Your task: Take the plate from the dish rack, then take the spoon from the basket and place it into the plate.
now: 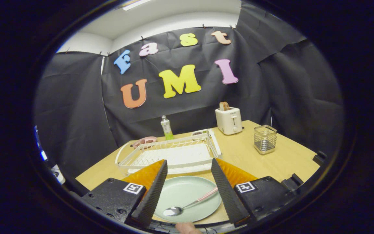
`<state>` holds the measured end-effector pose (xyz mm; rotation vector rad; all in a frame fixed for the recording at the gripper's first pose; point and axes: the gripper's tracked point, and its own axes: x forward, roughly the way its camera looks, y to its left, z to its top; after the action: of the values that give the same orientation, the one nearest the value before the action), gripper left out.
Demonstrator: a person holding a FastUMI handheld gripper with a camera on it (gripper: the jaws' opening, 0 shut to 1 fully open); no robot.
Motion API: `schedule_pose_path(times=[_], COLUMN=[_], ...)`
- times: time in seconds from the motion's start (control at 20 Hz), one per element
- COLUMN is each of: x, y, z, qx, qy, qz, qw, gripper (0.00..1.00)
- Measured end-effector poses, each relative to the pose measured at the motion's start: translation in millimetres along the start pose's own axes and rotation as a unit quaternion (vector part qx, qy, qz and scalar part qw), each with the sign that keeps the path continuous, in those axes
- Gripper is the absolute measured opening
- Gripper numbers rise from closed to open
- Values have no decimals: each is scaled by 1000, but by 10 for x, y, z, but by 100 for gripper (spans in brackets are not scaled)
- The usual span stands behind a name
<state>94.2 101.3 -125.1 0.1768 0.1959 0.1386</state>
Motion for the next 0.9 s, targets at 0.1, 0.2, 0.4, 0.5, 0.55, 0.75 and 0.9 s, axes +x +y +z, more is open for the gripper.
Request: schedule_pose_path(times=[0.1, 0.2, 0.4, 0.5, 0.55, 0.75, 0.9], x=[-106, -274, -637, -810, -897, -1232, -1389], y=[-156, -160, -193, -202, -226, -249, -295], z=[106, 236, 408, 477, 518, 718, 786], qx=[-15, -37, -45, -53, -57, -65, -60], qy=[-1, -12, -22, -25, -30, -65, -81], qz=[-23, -31, -30, -30, -32, -32, -23], qw=[1000, 999, 998, 998, 997, 995, 995], gripper=[99, 99, 100, 100, 100, 100, 100])
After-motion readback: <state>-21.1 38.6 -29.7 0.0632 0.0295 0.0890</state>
